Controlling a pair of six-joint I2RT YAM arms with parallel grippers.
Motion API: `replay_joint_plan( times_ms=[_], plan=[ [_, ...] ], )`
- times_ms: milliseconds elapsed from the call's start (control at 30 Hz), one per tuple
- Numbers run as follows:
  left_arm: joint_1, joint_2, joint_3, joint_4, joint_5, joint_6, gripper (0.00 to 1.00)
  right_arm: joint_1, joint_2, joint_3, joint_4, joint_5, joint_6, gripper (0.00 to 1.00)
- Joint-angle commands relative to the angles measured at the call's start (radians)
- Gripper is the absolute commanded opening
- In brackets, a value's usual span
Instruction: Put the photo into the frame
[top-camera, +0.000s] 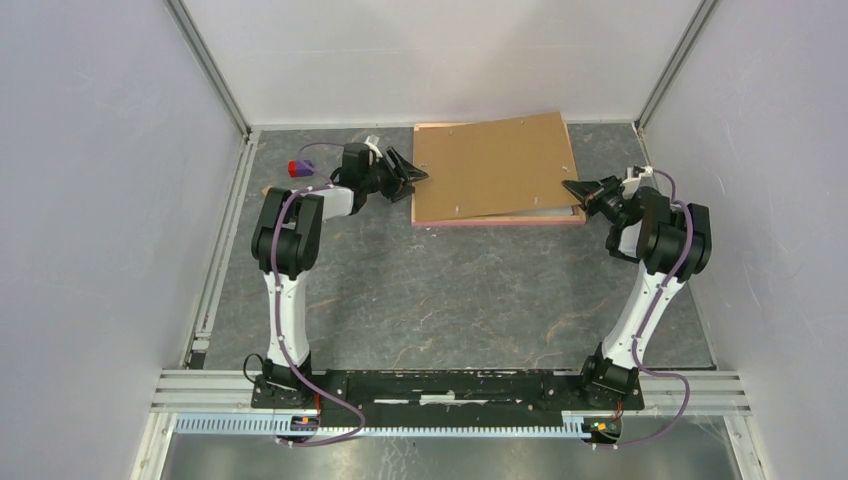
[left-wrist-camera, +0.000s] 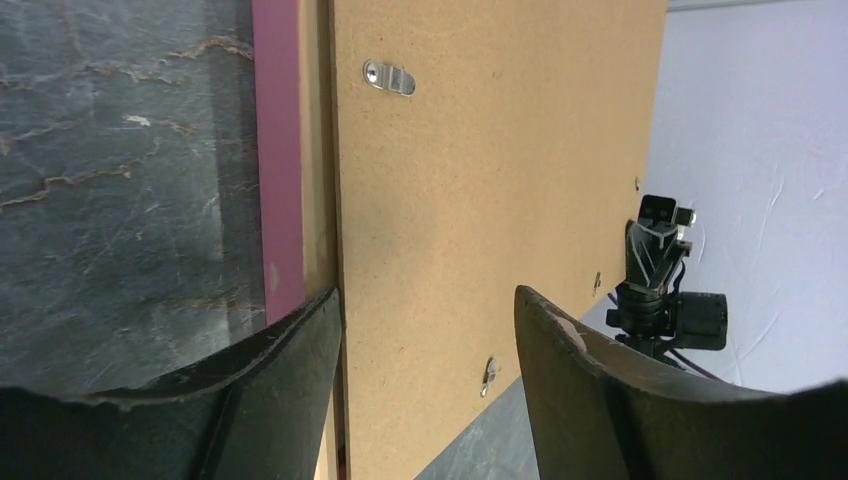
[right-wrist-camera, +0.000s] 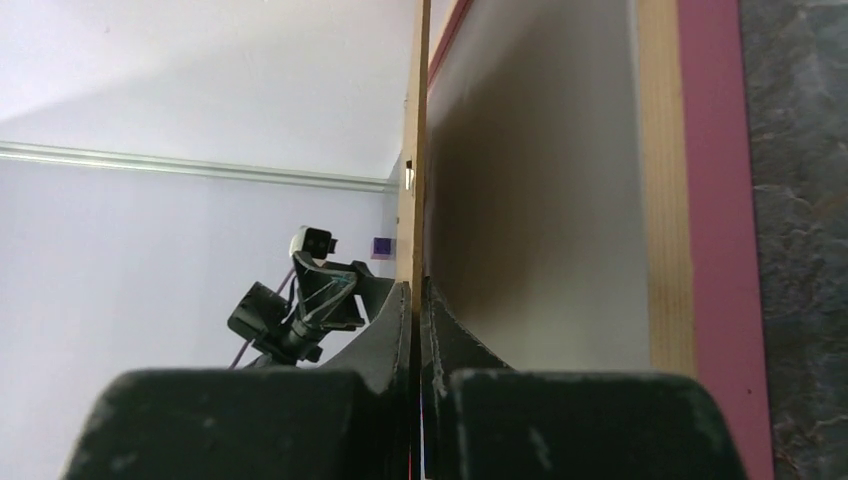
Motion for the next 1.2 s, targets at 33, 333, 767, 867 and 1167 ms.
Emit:
replay_joint_plan(
  times_ms=[33, 333, 767, 867, 1167],
  plan=[
    [0.005, -0.055, 0.015, -0.103, -0.072, 0.145, 0.73, 0.006, -0.007, 0.045, -0.02, 0.078, -0.104, 0.0],
    [0.005, -0.123, -0.075, -0.137, -0.229, 0.183, 0.72, 0.008, -0.034, 0.043, -0.087, 0.101, -0.148, 0.0],
    [-0.006, -0.086, -0.068, -0.149, -0.263, 0.155, 0.65, -0.017, -0.028, 0.038, -0.054, 0.103, -0.124, 0.0],
    [-0.006, -0.082, -0.068, -0.149, -0.263, 0.153, 0.63, -0.018, -0.024, 0.037, -0.017, 0.104, -0.099, 0.0],
    [-0.011, -0.08, -0.068, -0.149, -0.256, 0.151, 0.6, -0.019, -0.018, 0.048, -0.033, 0.107, -0.107, 0.0]
  ],
)
